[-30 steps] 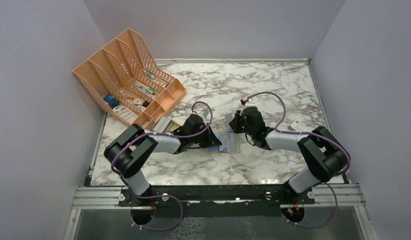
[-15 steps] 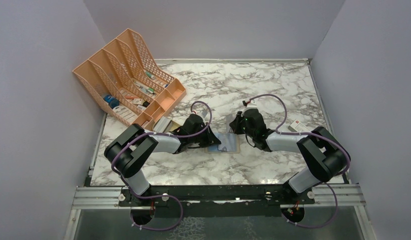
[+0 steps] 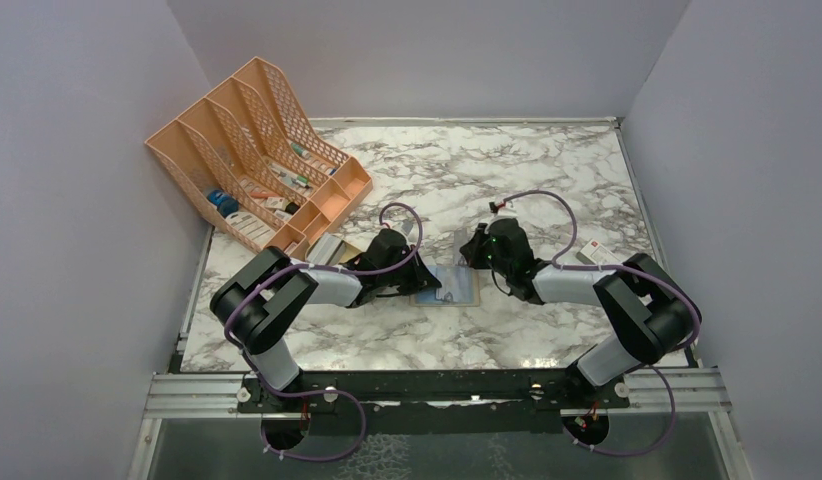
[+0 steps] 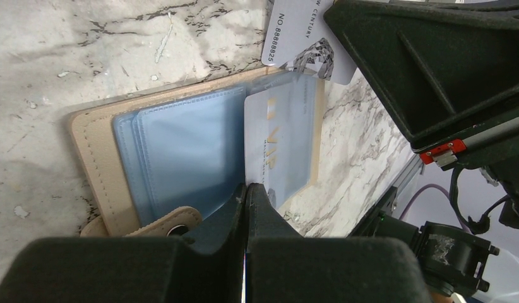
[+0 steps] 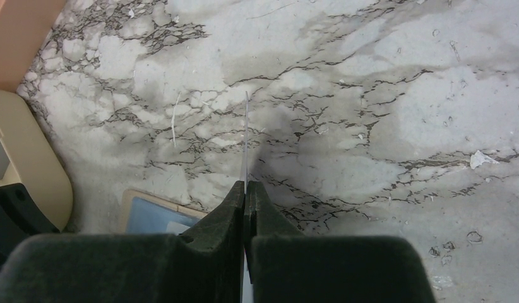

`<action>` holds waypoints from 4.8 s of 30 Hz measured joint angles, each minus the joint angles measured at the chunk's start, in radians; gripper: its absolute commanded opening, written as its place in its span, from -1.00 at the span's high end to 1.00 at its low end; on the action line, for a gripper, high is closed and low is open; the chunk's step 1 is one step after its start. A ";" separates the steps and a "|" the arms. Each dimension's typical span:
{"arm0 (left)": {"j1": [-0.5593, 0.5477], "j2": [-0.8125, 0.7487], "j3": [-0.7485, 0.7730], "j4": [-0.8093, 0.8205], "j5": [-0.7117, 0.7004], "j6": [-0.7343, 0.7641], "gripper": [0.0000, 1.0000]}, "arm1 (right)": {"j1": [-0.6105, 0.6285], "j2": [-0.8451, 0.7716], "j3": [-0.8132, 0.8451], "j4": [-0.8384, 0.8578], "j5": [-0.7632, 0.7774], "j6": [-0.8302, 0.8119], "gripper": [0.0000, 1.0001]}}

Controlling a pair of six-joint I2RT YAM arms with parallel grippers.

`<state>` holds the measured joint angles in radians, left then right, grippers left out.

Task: Put the credit cards into the card holder
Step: Adjust the card slot at the center of the board, then insert the credit card into the card holder.

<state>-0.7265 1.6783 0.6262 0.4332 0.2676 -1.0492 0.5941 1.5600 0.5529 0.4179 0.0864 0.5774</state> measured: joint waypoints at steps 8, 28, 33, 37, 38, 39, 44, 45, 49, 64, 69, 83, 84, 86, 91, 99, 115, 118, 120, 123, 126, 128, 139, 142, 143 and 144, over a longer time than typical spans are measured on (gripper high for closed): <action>-0.002 0.011 0.001 0.002 -0.007 -0.021 1.00 | -0.001 -0.003 -0.008 -0.012 0.024 0.064 0.98; -0.004 0.024 0.001 0.012 -0.019 -0.030 1.00 | -0.031 -0.181 0.275 -0.754 0.107 0.013 0.98; -0.004 0.026 0.012 0.010 -0.018 -0.005 1.00 | -0.050 -0.198 0.278 -0.844 0.081 0.013 0.98; -0.004 0.029 0.017 0.011 -0.018 0.010 1.00 | -0.050 -0.188 0.273 -0.904 0.077 0.020 0.98; -0.004 0.030 0.017 0.011 -0.018 0.013 1.00 | -0.050 -0.182 0.273 -0.917 0.077 0.022 0.98; -0.004 0.031 0.018 0.011 -0.018 0.013 1.00 | -0.050 -0.177 0.273 -0.925 0.077 0.025 0.98; -0.004 0.042 0.026 0.011 -0.013 0.016 1.00 | -0.050 -0.161 0.236 -0.941 0.061 0.051 0.98; -0.006 0.043 0.029 0.011 -0.012 0.017 1.00 | -0.050 -0.161 0.228 -0.938 0.060 0.059 0.98; -0.014 0.047 0.038 0.011 -0.011 0.020 1.00 | -0.051 -0.188 0.194 -0.902 0.047 0.092 0.98; -0.073 0.106 0.106 0.011 0.008 0.027 0.68 | -0.051 -0.227 0.125 -0.806 0.002 0.166 0.98; -0.088 0.107 0.108 0.002 0.006 0.027 0.22 | -0.050 -0.231 0.121 -0.804 0.005 0.176 0.98; -0.091 0.053 0.133 -0.092 -0.037 0.060 -0.01 | -0.045 -0.257 0.107 -0.820 0.016 0.153 0.98; -0.093 0.055 0.138 -0.096 -0.038 0.061 0.00 | -0.045 -0.260 0.105 -0.819 0.015 0.152 0.98; -0.100 0.060 0.147 -0.102 -0.038 0.061 -0.01 | -0.045 -0.262 0.101 -0.814 0.009 0.151 0.98; -0.139 0.085 0.175 -0.106 -0.039 0.059 -0.01 | -0.045 -0.264 0.100 -0.811 0.005 0.151 0.98; -0.171 0.087 0.180 -0.101 -0.039 0.050 -0.02 | -0.045 -0.290 0.101 -0.859 0.042 0.139 0.98; -0.158 -0.093 0.173 -0.297 -0.158 0.144 0.02 | -0.045 -0.441 0.177 -0.933 0.016 0.057 0.98; -0.135 -0.129 0.174 -0.360 -0.194 0.186 0.10 | -0.045 -0.458 0.152 -0.856 -0.080 0.058 0.98; -0.111 -0.150 0.174 -0.392 -0.211 0.217 0.10 | -0.045 -0.470 0.117 -0.784 -0.148 0.066 0.98; -0.086 -0.170 0.174 -0.428 -0.238 0.259 0.17 | -0.045 -0.469 0.059 -0.687 -0.232 0.082 0.98; -0.086 -0.179 0.159 -0.447 -0.254 0.287 0.47 | -0.045 -0.423 0.032 -0.627 -0.294 0.084 0.98; -0.087 -0.181 0.136 -0.449 -0.255 0.298 0.61 | -0.045 -0.390 0.018 -0.589 -0.323 0.084 0.98; -0.087 -0.175 0.079 -0.448 -0.254 0.320 0.77 | -0.052 -0.328 -0.068 -0.412 -0.425 0.088 0.98; -0.087 -0.158 0.078 -0.439 -0.252 0.320 0.79 | -0.060 -0.296 -0.084 -0.380 -0.440 0.099 0.98; -0.087 -0.151 0.077 -0.435 -0.250 0.320 0.80 | -0.061 -0.288 -0.090 -0.374 -0.443 0.102 0.98; -0.087 -0.147 0.074 -0.431 -0.249 0.320 0.81 | -0.066 -0.280 -0.095 -0.367 -0.444 0.105 0.98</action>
<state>-0.8135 1.5311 0.7006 0.0021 0.0181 -0.7292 0.5278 1.2797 0.4576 0.0509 -0.3580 0.6823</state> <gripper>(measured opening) 0.109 0.015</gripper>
